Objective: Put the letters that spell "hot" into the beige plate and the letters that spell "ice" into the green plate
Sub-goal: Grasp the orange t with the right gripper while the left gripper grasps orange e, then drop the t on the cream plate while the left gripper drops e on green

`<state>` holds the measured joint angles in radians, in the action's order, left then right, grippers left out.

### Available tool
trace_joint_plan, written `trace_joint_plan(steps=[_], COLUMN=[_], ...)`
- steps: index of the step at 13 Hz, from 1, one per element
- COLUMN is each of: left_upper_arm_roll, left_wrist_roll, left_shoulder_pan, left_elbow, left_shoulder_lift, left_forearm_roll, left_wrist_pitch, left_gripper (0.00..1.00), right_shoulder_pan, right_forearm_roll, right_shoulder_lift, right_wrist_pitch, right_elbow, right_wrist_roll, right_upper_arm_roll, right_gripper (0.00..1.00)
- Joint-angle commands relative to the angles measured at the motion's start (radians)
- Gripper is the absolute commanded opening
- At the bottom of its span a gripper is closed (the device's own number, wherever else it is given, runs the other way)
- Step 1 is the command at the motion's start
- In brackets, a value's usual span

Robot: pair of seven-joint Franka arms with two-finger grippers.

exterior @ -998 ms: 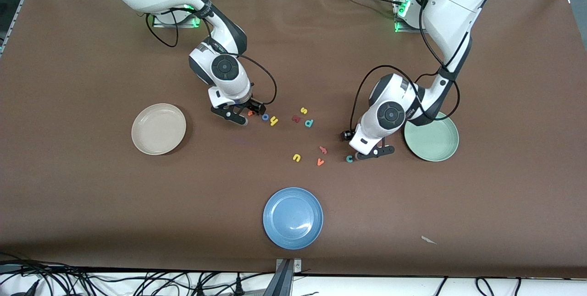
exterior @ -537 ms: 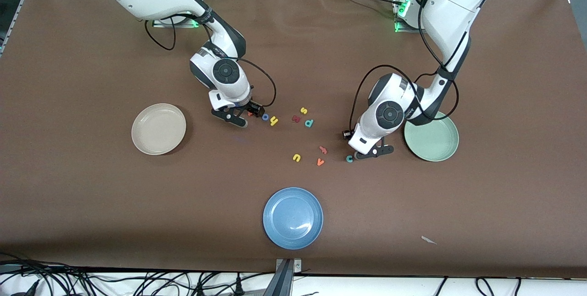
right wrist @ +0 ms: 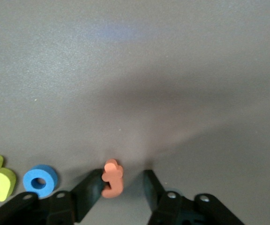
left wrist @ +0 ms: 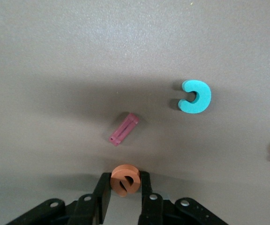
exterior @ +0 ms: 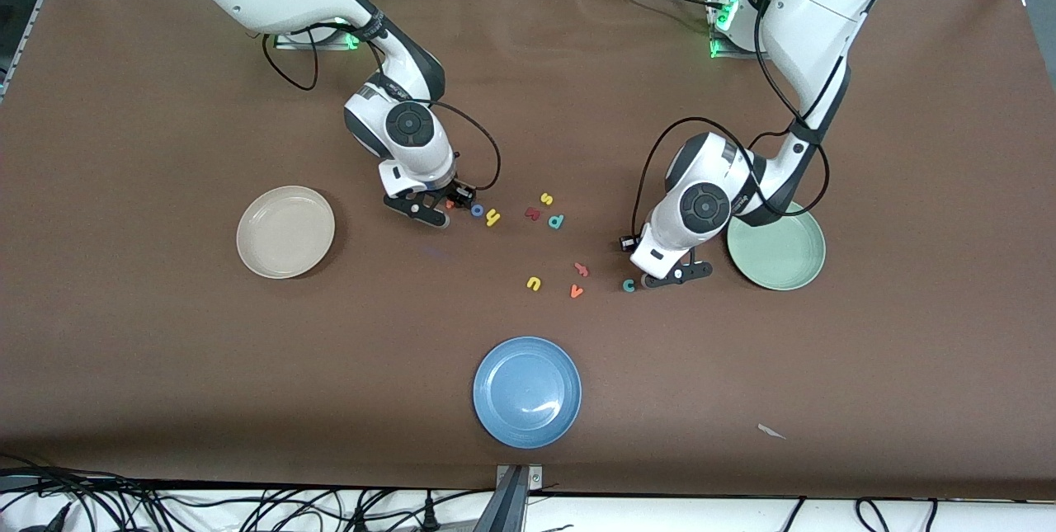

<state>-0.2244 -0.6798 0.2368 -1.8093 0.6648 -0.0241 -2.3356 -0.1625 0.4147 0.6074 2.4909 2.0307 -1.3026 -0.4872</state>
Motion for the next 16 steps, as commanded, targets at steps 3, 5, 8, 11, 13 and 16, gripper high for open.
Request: trace_joint_plan(steps=[3, 5, 8, 11, 13, 16], left_upper_arm_roll=[0.007, 0.005, 0.002, 0.004, 0.004, 0.007], left_wrist_roll=[0.014, 0.034, 0.138, 0.335, 0.467, 0.575], left_shoulder_pan=[0.001, -0.017, -0.075, -0.169, -0.243, -0.315], left_elbow=[-0.009, -0.001, 0.015, 0.013, -0.002, -0.031], left_shoulder_lift=[-0.013, -0.054, -0.14, -0.194, -0.195, -0.16], left_forearm_roll=[-0.019, -0.028, -0.028, -0.028, -0.03, -0.078], left_wrist_pitch=[0.004, 0.036, 0.178, 0.318, 0.341, 0.34], left_gripper=[0.04, 0.02, 0.02, 0.02, 0.02, 0.02], right_shoulder_pan=[-0.012, -0.012, -0.009, 0.012, 0.073, 0.197], right_forearm_roll=[0.03, 0.032, 0.026, 0.015, 0.012, -0.078], right_shoulder_lift=[0.022, 0.015, -0.05, -0.138, -0.197, -0.3], right_wrist_pitch=[0.005, 0.003, -0.02, -0.136, -0.176, -0.268], right_elbow=[-0.004, -0.006, -0.003, 0.003, 0.029, 0.068], right_wrist_roll=[-0.043, -0.041, -0.018, 0.073, 0.181, 0.499], right_upper_arm_roll=[0.007, 0.007, 0.009, 0.007, 0.006, 0.005], right_gripper=[0.12, 0.07, 0.07, 0.07, 0.07, 0.07])
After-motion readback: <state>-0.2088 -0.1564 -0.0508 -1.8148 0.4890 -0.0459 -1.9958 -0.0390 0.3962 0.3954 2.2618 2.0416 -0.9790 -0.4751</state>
